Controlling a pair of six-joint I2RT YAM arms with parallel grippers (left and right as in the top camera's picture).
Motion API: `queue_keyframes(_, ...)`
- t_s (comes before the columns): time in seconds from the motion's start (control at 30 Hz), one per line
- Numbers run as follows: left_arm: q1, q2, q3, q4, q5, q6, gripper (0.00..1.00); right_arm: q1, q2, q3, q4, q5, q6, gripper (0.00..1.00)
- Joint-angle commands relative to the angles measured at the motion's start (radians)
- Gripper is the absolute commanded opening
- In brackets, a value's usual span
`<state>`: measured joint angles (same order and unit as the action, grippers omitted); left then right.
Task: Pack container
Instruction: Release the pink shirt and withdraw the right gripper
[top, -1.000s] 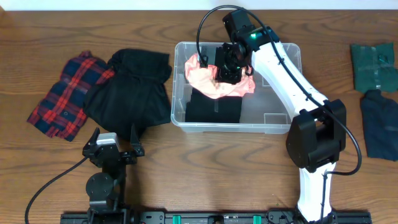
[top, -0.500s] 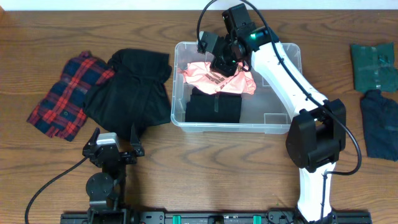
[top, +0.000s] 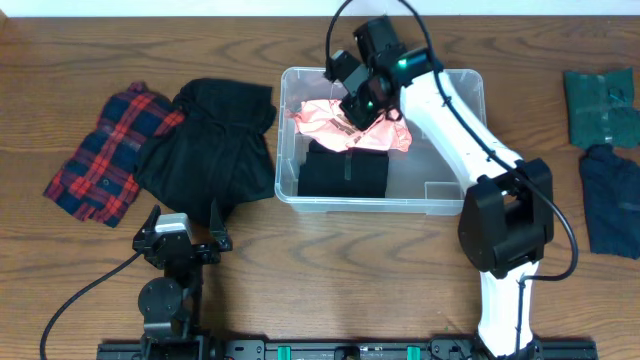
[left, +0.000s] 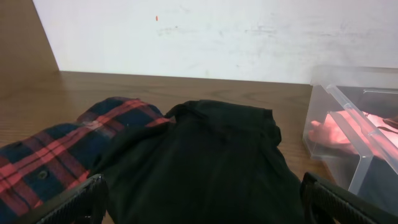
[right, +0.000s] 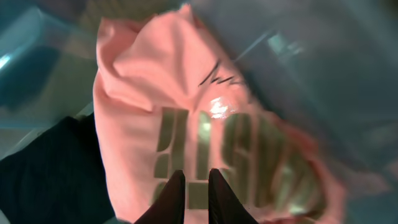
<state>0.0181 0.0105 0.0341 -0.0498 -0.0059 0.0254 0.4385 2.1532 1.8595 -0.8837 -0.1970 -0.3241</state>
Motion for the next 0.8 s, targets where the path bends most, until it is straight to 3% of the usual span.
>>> queue_keyframes(0.0,0.005,-0.006,-0.030,-0.021,-0.005,-0.005,0.98,0.039,0.013,-0.089,0.048,0.003,0.043,0.13)
queue_keyframes(0.1,0.005,-0.006,-0.030,-0.021,-0.005,-0.005,0.98,0.046,0.013,-0.154,0.106,0.011,0.043,0.14)
queue_keyframes(0.27,0.005,-0.007,-0.030,-0.021,-0.005,-0.005,0.98,0.045,0.007,-0.171,0.124,0.010,0.043,0.33)
queue_keyframes(0.57,0.005,-0.007,-0.030,-0.020,-0.005,-0.005,0.98,0.007,-0.132,-0.035,0.067,0.011,0.051,0.44)
queue_keyframes(0.77,0.005,-0.007,-0.030,-0.021,-0.005,-0.005,0.98,-0.094,-0.297,-0.006,0.016,0.019,0.082,0.50)
